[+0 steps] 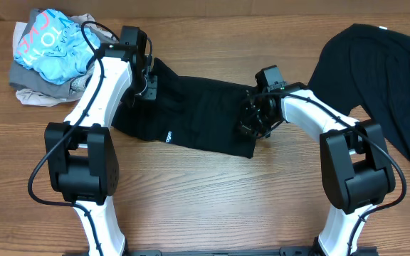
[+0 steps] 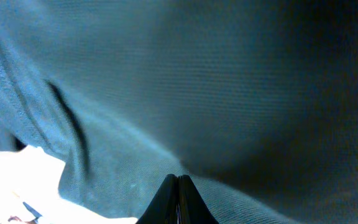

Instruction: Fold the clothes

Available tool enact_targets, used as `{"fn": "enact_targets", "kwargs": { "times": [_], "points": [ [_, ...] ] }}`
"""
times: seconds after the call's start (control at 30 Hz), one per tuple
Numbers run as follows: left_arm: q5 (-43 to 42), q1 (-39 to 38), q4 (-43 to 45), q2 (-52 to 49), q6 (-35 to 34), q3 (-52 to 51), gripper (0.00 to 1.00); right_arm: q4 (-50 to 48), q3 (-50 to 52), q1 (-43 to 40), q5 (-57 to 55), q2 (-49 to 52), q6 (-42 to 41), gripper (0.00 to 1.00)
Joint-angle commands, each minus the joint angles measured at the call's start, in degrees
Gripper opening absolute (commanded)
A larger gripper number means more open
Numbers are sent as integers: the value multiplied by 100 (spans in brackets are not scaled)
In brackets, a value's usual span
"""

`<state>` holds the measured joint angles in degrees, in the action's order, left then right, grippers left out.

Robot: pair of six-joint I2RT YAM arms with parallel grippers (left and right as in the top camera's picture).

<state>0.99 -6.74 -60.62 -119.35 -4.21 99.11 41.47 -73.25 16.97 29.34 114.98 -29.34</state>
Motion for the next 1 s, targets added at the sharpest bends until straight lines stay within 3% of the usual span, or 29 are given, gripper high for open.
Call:
{"fn": "enact_targets", "kwargs": {
  "times": [0.0,0.57,0.8,0.97],
  "points": [
    [116,7,-46,472,125,256,4,-111,162,-26,-13,35,-385,4],
    [1014,39,-376,688,245,258,4,-715,162,-26,525,55,-481,4],
    [894,0,-490,691,247,297,4,-654,164,-26,-74,61,-568,4],
    [323,-170,-752,691,245,459,4,-629,164,-26,-142,203,-660,4]
  ]
}}
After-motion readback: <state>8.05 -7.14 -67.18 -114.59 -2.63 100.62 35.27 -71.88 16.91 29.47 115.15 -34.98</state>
